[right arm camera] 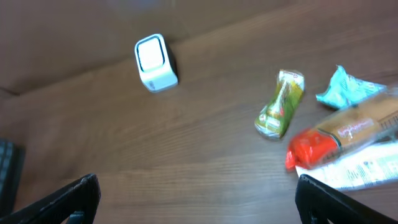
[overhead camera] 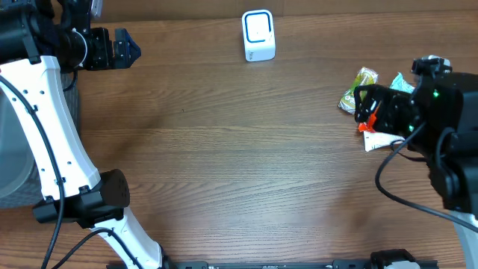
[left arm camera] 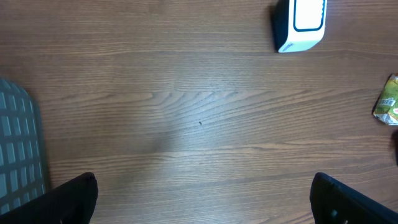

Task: Scan the item barcode

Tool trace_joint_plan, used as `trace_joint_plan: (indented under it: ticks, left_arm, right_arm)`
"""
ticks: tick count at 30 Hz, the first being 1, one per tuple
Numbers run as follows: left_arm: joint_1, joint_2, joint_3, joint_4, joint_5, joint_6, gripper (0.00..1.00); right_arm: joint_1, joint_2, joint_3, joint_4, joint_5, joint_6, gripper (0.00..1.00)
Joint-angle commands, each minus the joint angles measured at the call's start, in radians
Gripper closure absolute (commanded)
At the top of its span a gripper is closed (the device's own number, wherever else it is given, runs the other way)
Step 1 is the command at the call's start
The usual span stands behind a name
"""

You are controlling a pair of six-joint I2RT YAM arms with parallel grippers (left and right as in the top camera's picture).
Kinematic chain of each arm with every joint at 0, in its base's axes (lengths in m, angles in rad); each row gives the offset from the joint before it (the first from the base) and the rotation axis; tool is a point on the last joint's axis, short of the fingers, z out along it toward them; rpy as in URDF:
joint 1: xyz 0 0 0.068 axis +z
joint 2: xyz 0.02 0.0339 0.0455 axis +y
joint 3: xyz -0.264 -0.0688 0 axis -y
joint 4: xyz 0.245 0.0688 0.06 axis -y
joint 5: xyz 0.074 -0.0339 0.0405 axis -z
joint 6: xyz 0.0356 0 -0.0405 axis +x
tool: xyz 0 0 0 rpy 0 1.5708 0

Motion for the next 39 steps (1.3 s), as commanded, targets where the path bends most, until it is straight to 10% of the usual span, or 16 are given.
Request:
trace_joint_plan:
  ticks: [1, 15, 39]
  left_arm:
    - [-0.008, 0.011, 0.002, 0.0, 0.013, 0.003, 0.0]
    - [-0.008, 0.01, 0.002, 0.0, 0.013, 0.003, 0.0]
    - [-0.008, 0.01, 0.002, 0.0, 0.013, 0.003, 0.0]
  right_arm:
    - [0.003, -0.007, -0.084, 0.092, 0.035, -0.008, 0.0]
    - [-0.003, -0.179, -0.688, 0.863, 0.037, -0.034, 0.0]
    - [-0.027, -0.671, -1.324, 1.292, 0.054, -0.034, 0.0]
